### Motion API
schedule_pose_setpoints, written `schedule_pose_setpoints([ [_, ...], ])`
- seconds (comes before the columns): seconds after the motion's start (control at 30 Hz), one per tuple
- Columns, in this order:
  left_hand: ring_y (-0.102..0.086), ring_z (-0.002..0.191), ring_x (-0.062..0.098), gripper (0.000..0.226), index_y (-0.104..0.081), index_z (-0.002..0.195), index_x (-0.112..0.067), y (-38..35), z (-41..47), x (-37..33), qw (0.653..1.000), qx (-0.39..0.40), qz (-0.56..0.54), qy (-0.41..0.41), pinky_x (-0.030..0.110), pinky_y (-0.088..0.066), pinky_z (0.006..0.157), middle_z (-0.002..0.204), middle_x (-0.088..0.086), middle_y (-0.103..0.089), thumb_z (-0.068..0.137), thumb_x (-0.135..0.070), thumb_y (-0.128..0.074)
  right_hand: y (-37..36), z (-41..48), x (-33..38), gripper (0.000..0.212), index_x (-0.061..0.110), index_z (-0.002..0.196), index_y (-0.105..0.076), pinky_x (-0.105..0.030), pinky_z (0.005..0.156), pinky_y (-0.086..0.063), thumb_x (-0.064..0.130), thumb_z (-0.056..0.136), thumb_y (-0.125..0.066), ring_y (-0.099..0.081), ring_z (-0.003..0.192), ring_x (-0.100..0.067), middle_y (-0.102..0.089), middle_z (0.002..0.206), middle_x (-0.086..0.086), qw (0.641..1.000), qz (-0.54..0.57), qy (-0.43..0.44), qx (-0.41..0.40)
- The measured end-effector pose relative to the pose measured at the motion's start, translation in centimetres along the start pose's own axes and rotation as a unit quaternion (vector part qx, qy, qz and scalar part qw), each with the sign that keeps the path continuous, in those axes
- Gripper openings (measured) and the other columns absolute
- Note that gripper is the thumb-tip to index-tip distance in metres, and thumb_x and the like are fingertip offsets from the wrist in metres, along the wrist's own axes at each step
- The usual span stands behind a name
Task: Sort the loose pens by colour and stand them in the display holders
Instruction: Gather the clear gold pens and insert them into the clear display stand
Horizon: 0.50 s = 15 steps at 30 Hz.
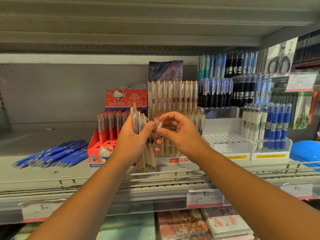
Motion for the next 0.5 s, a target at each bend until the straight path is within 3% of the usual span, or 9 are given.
schedule_pose_setpoints([
  [0.1,-0.073,0.075,0.021,0.005,-0.058,0.102,-0.023,1.1,0.3,-0.3,0.997,-0.059,0.035,-0.035,0.035,-0.059,0.055,0.081,0.0,-0.073,0.098,-0.02,-0.059,0.6,0.2,-0.2,0.027,0.011,0.104,-0.064,-0.034,0.086,-0.058,-0.007,0.084,-0.068,-0.071,0.097,-0.019,-0.075,0.097,-0.006,0.998,0.057,-0.019,-0.024],
  [0.2,-0.073,0.073,0.017,0.008,-0.056,0.103,-0.031,1.6,0.4,-0.4,0.991,-0.089,0.087,-0.053,0.041,-0.058,0.07,0.077,-0.004,-0.073,0.099,-0.024,-0.056,1.5,0.3,-0.3,0.023,0.01,0.102,-0.064,-0.039,0.078,-0.061,-0.005,0.084,-0.069,-0.073,0.092,-0.028,-0.073,0.098,-0.015,0.989,0.121,-0.027,-0.076],
  [0.27,-0.074,0.07,0.017,0.011,-0.055,0.104,-0.036,1.4,0.3,-0.4,0.991,-0.081,0.095,-0.054,0.044,-0.057,0.072,0.08,-0.009,-0.073,0.099,-0.027,-0.055,2.0,0.4,-0.4,0.021,0.009,0.102,-0.066,-0.036,0.072,-0.061,-0.003,0.086,-0.069,-0.073,0.087,-0.026,-0.072,0.094,-0.011,0.986,0.124,-0.022,-0.109],
  [0.4,-0.073,0.063,0.024,0.015,-0.052,0.104,-0.039,1.2,0.2,-0.5,0.996,-0.074,0.036,-0.031,0.037,-0.059,0.053,0.083,-0.01,-0.073,0.1,-0.026,-0.055,4.1,0.6,-0.9,0.025,0.008,0.112,-0.066,-0.031,0.067,-0.061,0.002,0.088,-0.068,-0.073,0.081,-0.017,-0.072,0.087,0.001,0.971,0.118,-0.021,-0.209],
  [0.5,-0.068,0.054,0.006,0.012,-0.051,0.102,-0.037,1.4,0.0,-0.9,0.992,-0.097,0.071,-0.047,0.017,-0.051,0.043,0.075,-0.018,-0.07,0.099,-0.027,-0.056,5.9,0.3,-0.7,0.026,0.017,0.113,-0.065,-0.029,0.068,-0.061,0.007,0.089,-0.069,-0.072,0.084,-0.014,-0.069,0.092,0.001,0.959,0.034,0.007,-0.281],
])
Point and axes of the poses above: each hand's wrist, its own z-axis towards the middle knuckle, its own y-axis out of the back of the hand, x = y × z, the point moved 7 cm from there along z, towards the middle knuckle
